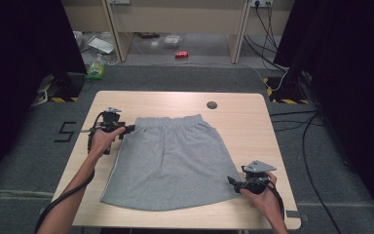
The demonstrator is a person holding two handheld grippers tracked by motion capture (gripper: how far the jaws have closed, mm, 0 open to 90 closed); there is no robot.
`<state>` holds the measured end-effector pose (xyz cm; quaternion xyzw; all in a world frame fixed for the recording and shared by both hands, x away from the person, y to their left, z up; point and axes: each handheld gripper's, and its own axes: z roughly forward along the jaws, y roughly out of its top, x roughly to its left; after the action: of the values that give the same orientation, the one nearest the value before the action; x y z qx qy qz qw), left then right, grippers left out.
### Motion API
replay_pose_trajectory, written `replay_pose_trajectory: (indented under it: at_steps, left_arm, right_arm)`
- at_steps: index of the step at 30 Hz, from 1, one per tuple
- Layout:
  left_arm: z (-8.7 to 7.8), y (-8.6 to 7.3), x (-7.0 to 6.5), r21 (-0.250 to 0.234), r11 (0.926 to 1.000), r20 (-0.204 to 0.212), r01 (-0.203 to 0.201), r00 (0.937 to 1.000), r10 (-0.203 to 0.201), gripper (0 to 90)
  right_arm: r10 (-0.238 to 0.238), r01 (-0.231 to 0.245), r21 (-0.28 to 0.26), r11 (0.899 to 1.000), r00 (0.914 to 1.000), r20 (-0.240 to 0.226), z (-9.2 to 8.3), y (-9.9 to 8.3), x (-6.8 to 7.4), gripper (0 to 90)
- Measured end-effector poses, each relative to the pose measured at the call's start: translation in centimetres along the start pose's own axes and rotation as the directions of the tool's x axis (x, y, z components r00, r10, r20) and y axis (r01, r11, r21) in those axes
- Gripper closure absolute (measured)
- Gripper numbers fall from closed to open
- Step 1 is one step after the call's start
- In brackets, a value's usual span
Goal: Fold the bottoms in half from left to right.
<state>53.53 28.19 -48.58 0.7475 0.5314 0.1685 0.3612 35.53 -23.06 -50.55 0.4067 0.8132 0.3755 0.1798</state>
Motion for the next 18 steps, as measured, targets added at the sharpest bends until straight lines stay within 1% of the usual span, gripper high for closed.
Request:
replay_pose_trajectory:
  at_steps: [6, 9, 13, 16, 18]
  left_arm:
    - [1.3, 0.6, -0.3, 0.023, 0.9997, -0.001, -0.004, 1.0000, 0.004, 48.1]
    - [1.9, 0.9, -0.4, 0.028, 0.9996, -0.002, 0.001, 1.0000, -0.001, 49.8]
    - [2.5, 1.5, -0.6, 0.032, 0.9994, 0.007, 0.008, 0.9999, -0.008, 51.4]
    - [2.9, 2.0, -0.8, 0.046, 0.9989, -0.004, -0.010, 0.9999, 0.010, 52.2]
    - [3.2, 2.2, -0.8, 0.051, 0.9987, -0.010, -0.011, 0.9999, 0.011, 53.3]
  right_arm:
    - [-0.002, 0.002, 0.002, 1.000, 1.0000, -0.002, 0.1, 0.0, 0.0, 27.6]
    - [-0.006, 0.006, 0.000, 1.000, 1.0000, -0.003, 0.1, 0.0, 0.0, 27.6]
    - [-0.002, 0.002, 0.006, 1.000, 1.0000, -0.009, 0.2, 0.0, 0.1, 27.7]
    - [-0.006, 0.006, 0.005, 1.000, 0.9999, -0.012, 0.2, 0.0, 0.2, 27.7]
    - [-0.009, 0.009, 0.004, 1.000, 0.9999, -0.014, 0.3, 0.0, 0.2, 27.8]
